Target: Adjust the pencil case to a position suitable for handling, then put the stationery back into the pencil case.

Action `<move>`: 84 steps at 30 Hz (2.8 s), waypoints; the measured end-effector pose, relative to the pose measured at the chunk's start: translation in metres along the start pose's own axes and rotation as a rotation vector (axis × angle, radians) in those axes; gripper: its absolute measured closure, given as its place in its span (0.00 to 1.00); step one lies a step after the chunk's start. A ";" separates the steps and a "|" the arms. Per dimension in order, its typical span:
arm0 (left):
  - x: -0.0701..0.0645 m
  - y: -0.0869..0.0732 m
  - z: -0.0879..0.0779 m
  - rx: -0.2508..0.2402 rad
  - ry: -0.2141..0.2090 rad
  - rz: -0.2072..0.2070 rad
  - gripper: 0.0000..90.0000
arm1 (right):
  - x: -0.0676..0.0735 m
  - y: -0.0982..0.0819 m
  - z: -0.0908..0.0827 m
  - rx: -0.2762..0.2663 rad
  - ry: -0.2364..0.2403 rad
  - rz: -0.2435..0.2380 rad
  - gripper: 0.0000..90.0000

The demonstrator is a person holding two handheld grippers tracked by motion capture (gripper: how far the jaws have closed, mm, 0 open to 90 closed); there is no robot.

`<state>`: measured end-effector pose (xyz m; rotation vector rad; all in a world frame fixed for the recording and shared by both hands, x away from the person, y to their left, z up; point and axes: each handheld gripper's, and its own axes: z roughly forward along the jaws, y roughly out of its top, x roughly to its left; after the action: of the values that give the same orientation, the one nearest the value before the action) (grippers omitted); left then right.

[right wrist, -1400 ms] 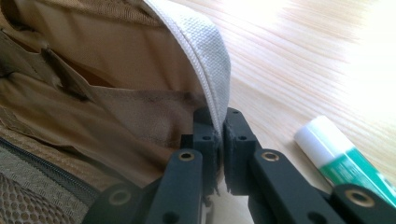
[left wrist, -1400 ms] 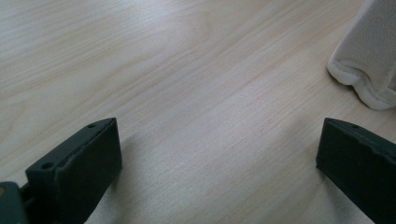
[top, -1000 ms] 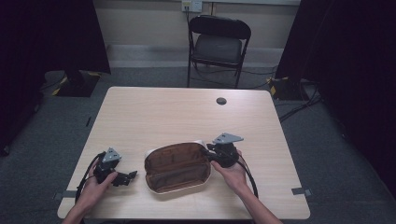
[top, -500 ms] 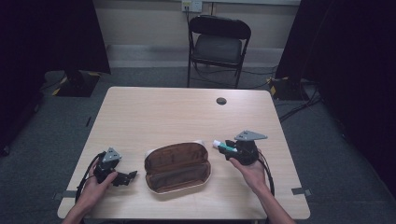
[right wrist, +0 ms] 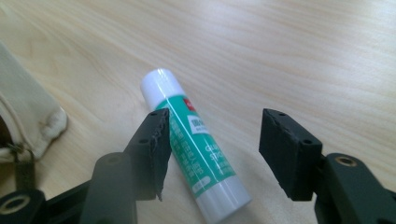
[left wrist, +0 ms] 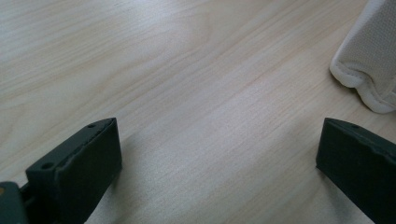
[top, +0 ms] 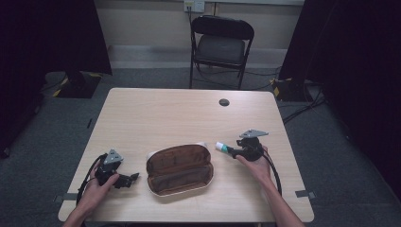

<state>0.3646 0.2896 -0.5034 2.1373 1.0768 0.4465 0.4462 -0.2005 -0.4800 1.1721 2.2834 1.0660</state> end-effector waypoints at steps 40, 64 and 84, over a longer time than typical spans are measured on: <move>-0.001 -0.001 -0.001 0.003 0.003 0.000 0.00 | 0.009 -0.003 -0.006 0.022 -0.002 0.008 0.74; -0.001 -0.001 -0.001 0.001 0.002 -0.003 0.00 | 0.033 0.033 -0.068 -0.153 0.099 0.013 0.74; -0.001 -0.001 -0.001 -0.001 0.002 -0.001 0.00 | 0.107 0.062 -0.083 -0.205 0.243 -0.173 0.74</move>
<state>0.3633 0.2896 -0.5033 2.1356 1.0790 0.4487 0.3666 -0.1295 -0.3769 0.7873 2.3330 1.3982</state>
